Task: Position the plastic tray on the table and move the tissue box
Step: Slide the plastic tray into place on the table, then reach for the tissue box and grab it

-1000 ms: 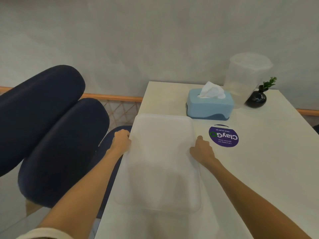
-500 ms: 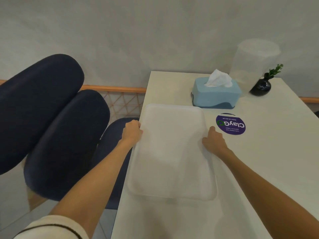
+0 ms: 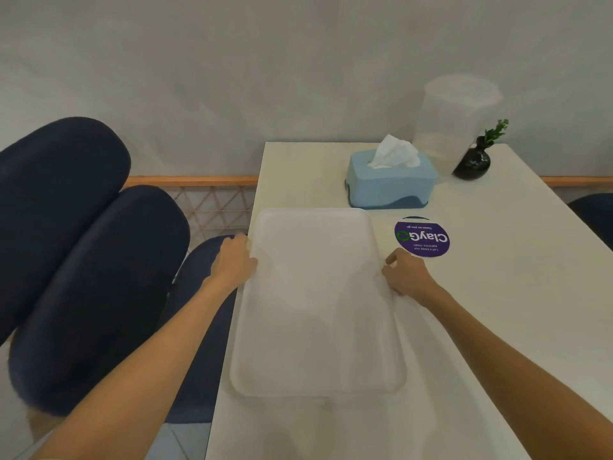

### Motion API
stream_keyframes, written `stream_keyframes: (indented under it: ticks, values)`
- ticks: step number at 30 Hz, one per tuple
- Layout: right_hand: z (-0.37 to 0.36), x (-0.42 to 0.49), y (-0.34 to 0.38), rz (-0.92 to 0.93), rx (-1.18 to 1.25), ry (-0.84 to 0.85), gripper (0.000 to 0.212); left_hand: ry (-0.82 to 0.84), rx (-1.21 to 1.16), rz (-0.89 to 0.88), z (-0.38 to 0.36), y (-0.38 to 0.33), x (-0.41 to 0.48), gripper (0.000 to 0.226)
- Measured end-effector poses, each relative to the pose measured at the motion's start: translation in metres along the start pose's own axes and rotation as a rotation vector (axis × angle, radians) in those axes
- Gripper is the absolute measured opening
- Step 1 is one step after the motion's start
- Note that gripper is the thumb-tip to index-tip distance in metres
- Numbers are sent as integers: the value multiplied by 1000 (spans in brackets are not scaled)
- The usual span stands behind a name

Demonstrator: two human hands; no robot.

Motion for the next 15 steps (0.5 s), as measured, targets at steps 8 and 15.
stream_keyframes:
  ticks: [8,15]
  values:
    - [98,73,-25,-79,241,-250,33,-35,-418,-79,0,-124,25,44]
    - [112,146,-21,-176,554,-220,55,87,-763,171,-62,-217,71,56]
Point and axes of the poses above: each hand's wrist, its own x-axis towards the middle knuckle, its own z-axis out of the back of the hand, y = z × x, the point moved 7 cm from there along x, towards the middle knuckle, and after that the axes turned 7 degrees about -y, right-handed, at the moved point
